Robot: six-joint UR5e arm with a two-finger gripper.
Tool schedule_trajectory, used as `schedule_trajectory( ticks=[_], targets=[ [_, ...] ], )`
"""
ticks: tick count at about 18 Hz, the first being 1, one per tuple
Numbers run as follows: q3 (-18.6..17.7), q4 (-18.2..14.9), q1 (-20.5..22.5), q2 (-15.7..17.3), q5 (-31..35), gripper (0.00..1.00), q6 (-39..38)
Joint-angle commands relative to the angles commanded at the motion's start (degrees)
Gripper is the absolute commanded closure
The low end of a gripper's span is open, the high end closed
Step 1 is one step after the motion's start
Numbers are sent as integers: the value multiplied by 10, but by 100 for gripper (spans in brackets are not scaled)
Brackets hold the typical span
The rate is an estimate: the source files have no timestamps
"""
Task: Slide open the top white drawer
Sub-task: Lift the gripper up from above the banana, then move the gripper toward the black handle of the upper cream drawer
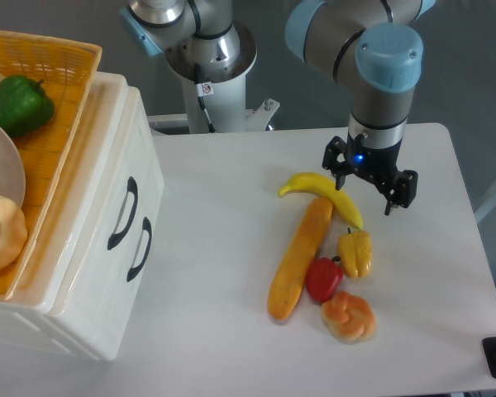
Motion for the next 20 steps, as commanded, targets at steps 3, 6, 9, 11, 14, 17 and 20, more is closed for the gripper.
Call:
schedule_trajectory(
  ticks=[3,6,9,11,14,17,20],
  targets=[
    [1,0,-2,1,0,0,-1],
    [-2,-1,-5,1,1,0,-2],
    [-11,-1,-10,-3,2,0,-3],
    [-25,-1,-10,-3,2,0,-11],
    [-24,-1,-13,-2,0,0,-62],
    [-15,-1,-30,-4,0,0,-130],
    [9,-5,-49,-13,-3,0,-208]
  ],
)
